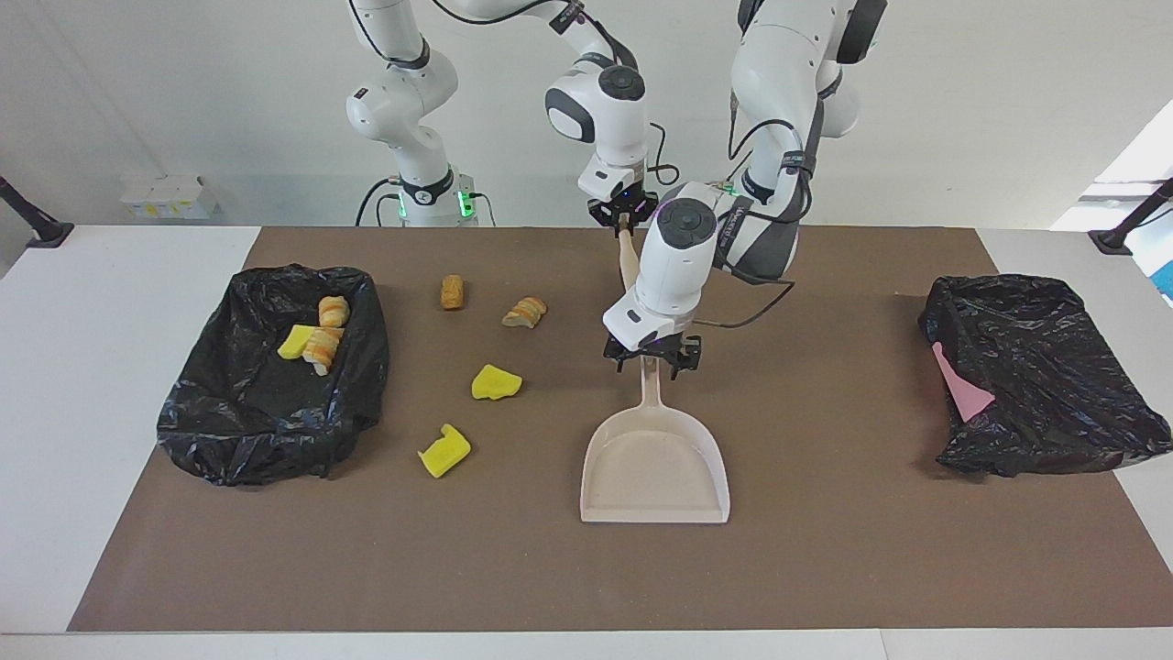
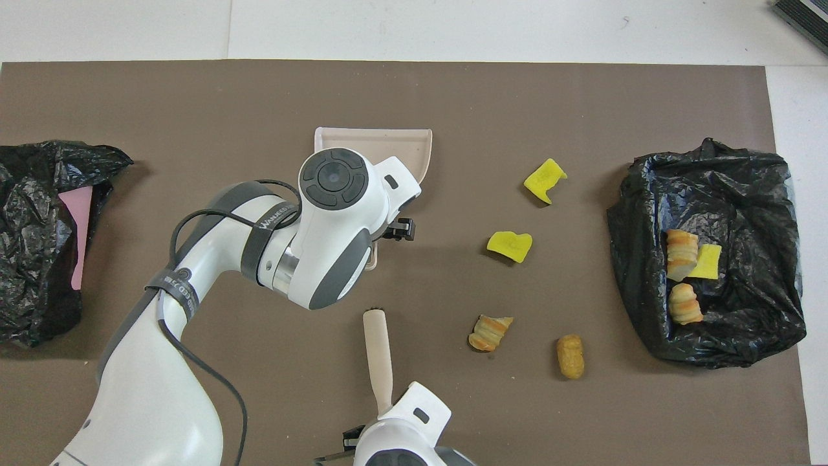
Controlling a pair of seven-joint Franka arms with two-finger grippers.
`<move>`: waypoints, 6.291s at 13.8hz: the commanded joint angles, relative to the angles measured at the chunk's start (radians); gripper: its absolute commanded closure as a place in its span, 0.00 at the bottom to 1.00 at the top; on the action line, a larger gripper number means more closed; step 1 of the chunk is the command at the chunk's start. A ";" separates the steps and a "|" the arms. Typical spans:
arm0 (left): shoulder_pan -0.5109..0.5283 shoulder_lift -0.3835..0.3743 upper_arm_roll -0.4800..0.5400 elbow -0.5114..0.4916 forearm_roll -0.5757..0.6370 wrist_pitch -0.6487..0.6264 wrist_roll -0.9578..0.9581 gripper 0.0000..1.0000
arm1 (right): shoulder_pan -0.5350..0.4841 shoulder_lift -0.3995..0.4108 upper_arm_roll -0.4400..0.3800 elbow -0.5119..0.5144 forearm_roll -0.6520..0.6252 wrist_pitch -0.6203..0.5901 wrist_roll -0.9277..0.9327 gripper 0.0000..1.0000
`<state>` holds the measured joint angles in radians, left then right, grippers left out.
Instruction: Sweep and dump trash in bin
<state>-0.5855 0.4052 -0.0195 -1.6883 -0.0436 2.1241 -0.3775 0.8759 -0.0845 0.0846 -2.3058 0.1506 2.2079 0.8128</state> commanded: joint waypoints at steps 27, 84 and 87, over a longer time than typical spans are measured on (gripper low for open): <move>0.315 -0.183 0.043 0.038 0.037 -0.247 0.911 1.00 | -0.385 -0.279 0.009 -0.342 -0.143 -0.332 0.279 1.00; 0.084 -0.414 0.032 -0.613 0.083 0.217 1.209 1.00 | -0.696 0.282 -0.002 0.410 -0.469 -0.306 -0.529 1.00; 0.076 -0.414 0.032 -0.608 0.083 0.194 1.177 1.00 | -0.729 0.344 -0.003 0.465 -0.511 -0.298 -0.570 1.00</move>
<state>-0.5030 -0.0136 0.0126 -2.3098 0.0404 2.3526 0.8362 0.1702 0.2052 0.0676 -1.8983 -0.3213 1.9079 0.2704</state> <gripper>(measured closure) 0.670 0.744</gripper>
